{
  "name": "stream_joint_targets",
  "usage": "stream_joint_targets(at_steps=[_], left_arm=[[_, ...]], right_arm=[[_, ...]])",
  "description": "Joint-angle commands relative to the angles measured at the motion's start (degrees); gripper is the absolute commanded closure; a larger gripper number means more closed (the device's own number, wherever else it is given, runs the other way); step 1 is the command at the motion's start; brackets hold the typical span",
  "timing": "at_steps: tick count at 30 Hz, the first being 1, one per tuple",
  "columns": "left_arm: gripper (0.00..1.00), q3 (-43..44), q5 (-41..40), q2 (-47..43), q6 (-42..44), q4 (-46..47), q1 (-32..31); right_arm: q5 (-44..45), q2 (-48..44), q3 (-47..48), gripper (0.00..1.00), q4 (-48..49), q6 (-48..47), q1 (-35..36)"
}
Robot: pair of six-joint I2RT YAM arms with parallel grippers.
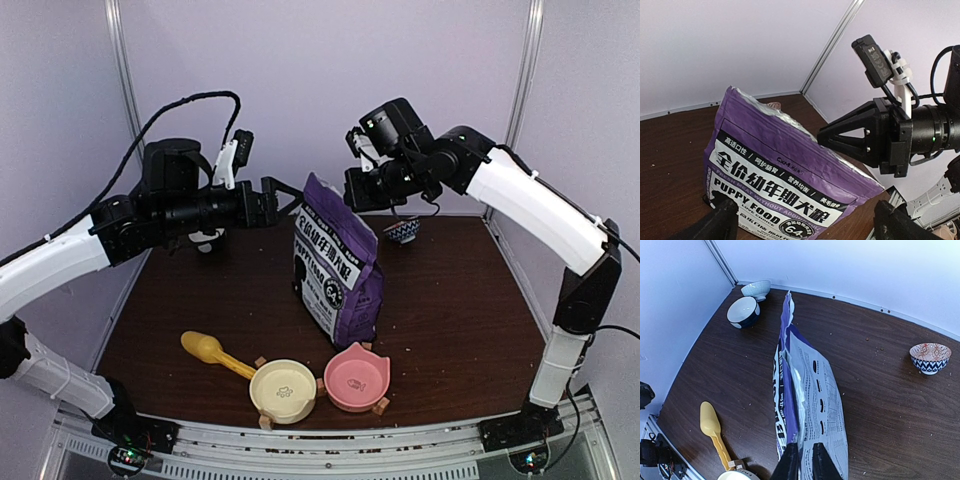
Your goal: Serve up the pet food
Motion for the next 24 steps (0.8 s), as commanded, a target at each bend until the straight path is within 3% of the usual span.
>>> stream_joint_targets(at_steps=[1,15,24], left_arm=[[0.02,-0.54,-0.33,-1.31,-0.37,2.25,-0.12],[0.02,-0.89,-0.42,-1.87,-0.37,2.42,-0.12],[0.03,-1.20,-0.47,-2.14,-0.41,2.51,-0.12]], right_arm=[[0.65,0.87,1.92,0.86,-0.71,0.62,-0.44],[-5.95,1.33,1.83,0.85,-1.55,-0.94,-0.24],[-5.12,2.45,1.65,0.85,-2.91,-1.25,-0.11]])
